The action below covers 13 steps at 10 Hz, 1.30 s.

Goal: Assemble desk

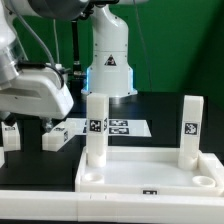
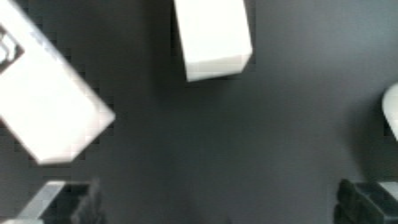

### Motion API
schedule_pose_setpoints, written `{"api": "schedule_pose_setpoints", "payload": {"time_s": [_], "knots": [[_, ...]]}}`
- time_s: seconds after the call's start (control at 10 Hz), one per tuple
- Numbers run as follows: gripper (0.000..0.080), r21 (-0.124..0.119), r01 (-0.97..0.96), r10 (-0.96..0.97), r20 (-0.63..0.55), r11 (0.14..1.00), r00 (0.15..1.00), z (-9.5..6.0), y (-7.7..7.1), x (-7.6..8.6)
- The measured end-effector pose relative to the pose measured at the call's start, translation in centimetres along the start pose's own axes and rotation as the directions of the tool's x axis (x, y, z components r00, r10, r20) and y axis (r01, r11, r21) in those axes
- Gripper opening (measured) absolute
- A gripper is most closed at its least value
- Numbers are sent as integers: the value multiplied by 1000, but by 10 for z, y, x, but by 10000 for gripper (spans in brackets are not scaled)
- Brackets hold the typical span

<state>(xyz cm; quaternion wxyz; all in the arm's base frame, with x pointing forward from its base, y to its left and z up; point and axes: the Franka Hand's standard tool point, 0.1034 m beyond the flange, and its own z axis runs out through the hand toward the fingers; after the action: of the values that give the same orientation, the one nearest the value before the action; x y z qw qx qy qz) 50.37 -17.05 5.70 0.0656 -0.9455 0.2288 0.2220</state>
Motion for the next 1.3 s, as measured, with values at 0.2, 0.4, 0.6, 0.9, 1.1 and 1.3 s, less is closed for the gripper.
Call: {"api": "schedule_pose_setpoints", "payload": {"time_s": [0.2,0.4,0.6,0.9,1.1,1.3], "knots": [[649,-1,1,-1,7,1000,1000,-1,1,2],[649,3,-4,4,106,1000,994,3,3,-5],[649,5,4,-5,210,1000,978,6,5,-5],[649,2,-17,14,406,1000,914,14,14,-10],[649,0,-19,17,489,1000,872,19,16,-14],[649,13,4,-10,493,1000,870,23,11,-14]]}}
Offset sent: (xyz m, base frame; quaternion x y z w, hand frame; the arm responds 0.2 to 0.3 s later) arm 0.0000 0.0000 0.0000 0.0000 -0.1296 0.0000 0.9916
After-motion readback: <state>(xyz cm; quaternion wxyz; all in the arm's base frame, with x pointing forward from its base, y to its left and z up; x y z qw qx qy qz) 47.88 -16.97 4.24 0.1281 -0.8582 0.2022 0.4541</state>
